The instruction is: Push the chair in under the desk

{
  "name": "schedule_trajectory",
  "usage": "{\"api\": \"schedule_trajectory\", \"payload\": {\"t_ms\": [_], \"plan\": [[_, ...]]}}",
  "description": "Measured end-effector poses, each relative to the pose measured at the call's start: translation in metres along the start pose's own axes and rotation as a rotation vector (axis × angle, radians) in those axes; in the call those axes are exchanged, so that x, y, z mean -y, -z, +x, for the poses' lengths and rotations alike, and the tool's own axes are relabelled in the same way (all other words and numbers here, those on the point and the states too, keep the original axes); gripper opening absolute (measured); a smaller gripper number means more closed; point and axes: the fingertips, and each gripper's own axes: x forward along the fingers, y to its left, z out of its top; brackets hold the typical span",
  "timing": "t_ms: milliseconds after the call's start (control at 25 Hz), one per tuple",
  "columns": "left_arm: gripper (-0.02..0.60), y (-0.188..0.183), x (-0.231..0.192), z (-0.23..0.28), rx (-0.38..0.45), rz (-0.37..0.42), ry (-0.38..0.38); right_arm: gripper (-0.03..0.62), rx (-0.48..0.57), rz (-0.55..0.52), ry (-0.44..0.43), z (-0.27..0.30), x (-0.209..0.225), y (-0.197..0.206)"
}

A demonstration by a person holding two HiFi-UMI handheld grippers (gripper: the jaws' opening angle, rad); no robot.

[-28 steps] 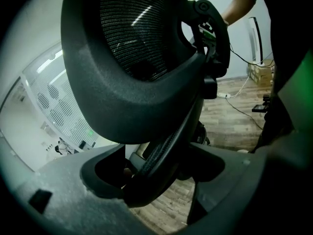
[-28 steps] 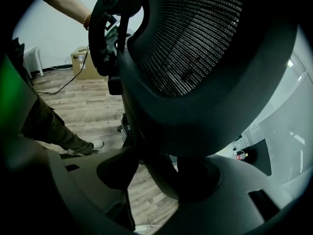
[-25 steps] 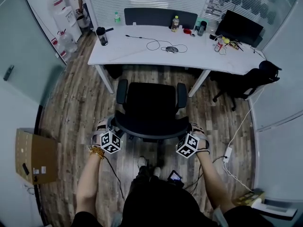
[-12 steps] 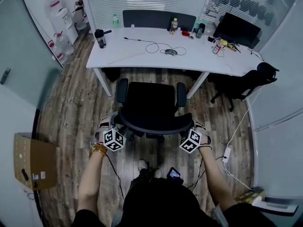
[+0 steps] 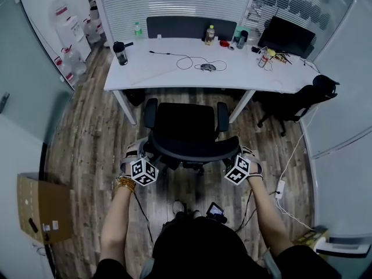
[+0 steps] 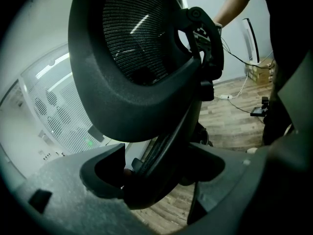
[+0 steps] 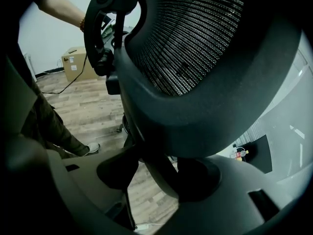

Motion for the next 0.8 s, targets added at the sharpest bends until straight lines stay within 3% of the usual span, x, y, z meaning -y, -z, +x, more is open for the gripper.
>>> {"api": "schedule_trajectory", "payload": {"t_ms": [800], "plan": [[0.397, 0.005, -0.034, 0.027, 0.013, -0.006, -0.009, 0.250, -0.022, 0.024, 0.002, 0.020, 0.024, -0.017]]}}
